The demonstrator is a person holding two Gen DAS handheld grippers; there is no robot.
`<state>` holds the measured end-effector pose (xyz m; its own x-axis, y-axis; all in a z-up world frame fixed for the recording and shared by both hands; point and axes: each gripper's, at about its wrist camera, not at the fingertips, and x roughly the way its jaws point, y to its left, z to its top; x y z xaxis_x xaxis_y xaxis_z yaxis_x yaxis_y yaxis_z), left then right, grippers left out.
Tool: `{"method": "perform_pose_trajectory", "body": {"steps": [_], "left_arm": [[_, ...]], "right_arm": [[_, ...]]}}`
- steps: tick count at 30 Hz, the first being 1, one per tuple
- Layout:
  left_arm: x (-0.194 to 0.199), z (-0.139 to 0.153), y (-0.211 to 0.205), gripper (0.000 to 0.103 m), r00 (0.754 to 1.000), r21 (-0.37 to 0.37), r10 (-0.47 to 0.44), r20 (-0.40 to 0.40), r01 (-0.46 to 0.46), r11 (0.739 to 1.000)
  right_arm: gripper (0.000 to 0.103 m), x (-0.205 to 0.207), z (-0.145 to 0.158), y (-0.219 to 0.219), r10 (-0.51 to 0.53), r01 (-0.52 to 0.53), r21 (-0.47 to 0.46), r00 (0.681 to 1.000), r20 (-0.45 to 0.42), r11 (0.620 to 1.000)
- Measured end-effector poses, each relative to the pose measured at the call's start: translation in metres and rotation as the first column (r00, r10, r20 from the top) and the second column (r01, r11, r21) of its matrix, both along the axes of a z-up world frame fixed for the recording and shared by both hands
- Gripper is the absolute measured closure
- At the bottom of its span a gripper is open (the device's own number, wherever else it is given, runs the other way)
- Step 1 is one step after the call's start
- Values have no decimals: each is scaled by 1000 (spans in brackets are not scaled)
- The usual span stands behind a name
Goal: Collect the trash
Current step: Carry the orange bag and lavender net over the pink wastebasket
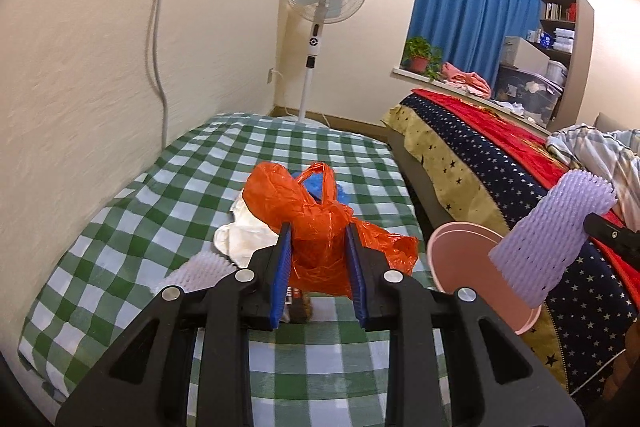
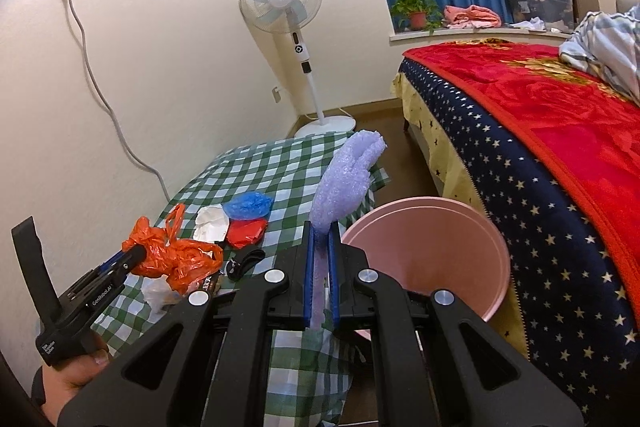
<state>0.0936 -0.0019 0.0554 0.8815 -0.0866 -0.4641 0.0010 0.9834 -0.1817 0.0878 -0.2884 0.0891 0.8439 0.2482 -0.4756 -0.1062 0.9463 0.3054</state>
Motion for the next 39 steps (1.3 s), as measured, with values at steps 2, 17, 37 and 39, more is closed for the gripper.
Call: {"method": "perform_pose_trajectory", "body": {"steps": [2, 17, 37, 39], "left_arm": [[0, 2, -6, 77, 1000, 1, -10, 3, 10, 1000], [0, 6, -43, 77, 997, 24, -76, 19, 76, 997], [21, -1, -102, 77, 980, 88, -195, 23, 193, 977], [23, -3, -107, 77, 978, 97, -208, 23, 205, 974]], "right_arm": [[96, -3, 0, -3, -7, 7, 0, 1000, 4, 1000], [96, -16, -7, -27, -54, 54, -16, 999, 8, 998], [96, -1, -21, -50, -110, 110, -89, 994, 6, 990], [96, 2, -23, -50, -110, 111, -107, 994, 8, 988]]}}
